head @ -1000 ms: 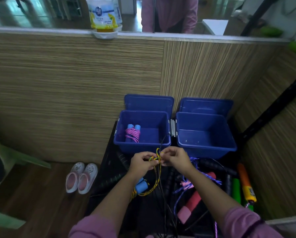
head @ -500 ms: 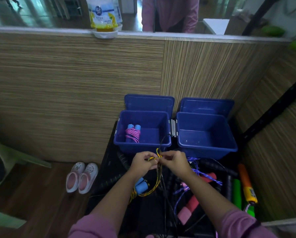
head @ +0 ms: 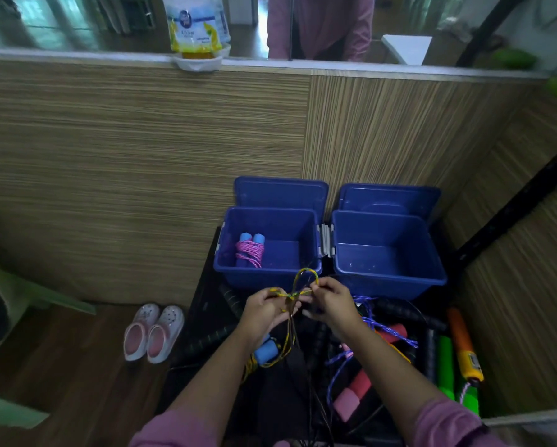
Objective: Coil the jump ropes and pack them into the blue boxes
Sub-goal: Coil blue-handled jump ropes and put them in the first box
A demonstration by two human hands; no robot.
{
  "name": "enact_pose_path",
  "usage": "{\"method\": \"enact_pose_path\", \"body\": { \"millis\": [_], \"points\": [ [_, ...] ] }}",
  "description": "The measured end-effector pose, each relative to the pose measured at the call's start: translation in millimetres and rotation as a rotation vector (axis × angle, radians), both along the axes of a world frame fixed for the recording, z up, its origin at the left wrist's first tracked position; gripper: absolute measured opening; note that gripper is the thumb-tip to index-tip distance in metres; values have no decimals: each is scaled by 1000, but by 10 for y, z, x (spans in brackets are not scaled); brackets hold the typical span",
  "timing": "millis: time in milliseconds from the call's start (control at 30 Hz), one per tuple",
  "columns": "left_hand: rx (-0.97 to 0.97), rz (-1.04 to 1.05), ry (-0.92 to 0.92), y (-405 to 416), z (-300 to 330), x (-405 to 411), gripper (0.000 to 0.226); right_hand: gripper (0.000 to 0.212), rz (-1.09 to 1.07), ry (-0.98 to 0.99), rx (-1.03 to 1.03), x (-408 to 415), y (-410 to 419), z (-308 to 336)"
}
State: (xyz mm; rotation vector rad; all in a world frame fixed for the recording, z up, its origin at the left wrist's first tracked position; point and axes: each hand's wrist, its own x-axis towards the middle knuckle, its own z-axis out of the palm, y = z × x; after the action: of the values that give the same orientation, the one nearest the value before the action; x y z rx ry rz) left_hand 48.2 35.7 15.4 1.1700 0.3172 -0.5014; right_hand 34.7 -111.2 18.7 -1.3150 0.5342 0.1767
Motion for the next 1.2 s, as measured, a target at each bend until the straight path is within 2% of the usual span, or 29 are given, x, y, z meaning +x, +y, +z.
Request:
{"method": "enact_pose_path", "body": {
  "millis": [133,267,467,667,800,933,967,1033,1100,1133,1200],
  "points": [
    [34,5,16,-25,53,-4,10,19,39,25,105,-9,-69,29],
    [125,-1,-23,93,24,33,9,19,-18,-24,151,-9,-191,34],
    [224,164,-83,228,-10,74,10,20,-45,-39,188,-87,-322,53],
    [593,252,-192,318,-231,116,24,18,-30,-80,170,-142,-215,95],
    [831,95,-171,407,-343,183,16,18,-3,-47,109,-152,-237,128],
    [893,-172,12,246,-188,170,15,18,37,-29,59,-157,-191,126],
    [939,-249,18,204,-127,162,18,18,46,-29,52,-163,-178,120],
    [1103,-366,-80,111,7,151,32,17,53,-32,57,-188,-167,133],
    [1062,-352,-250,1,101,106,29,16,64,-39,51,-205,-163,160],
    [922,-350,-303,-53,141,72,21,15,70,-42,43,-206,-163,170],
    [619,-411,-248,-160,242,-12,4,12,81,-44,5,-197,-171,173]
  ]
}}
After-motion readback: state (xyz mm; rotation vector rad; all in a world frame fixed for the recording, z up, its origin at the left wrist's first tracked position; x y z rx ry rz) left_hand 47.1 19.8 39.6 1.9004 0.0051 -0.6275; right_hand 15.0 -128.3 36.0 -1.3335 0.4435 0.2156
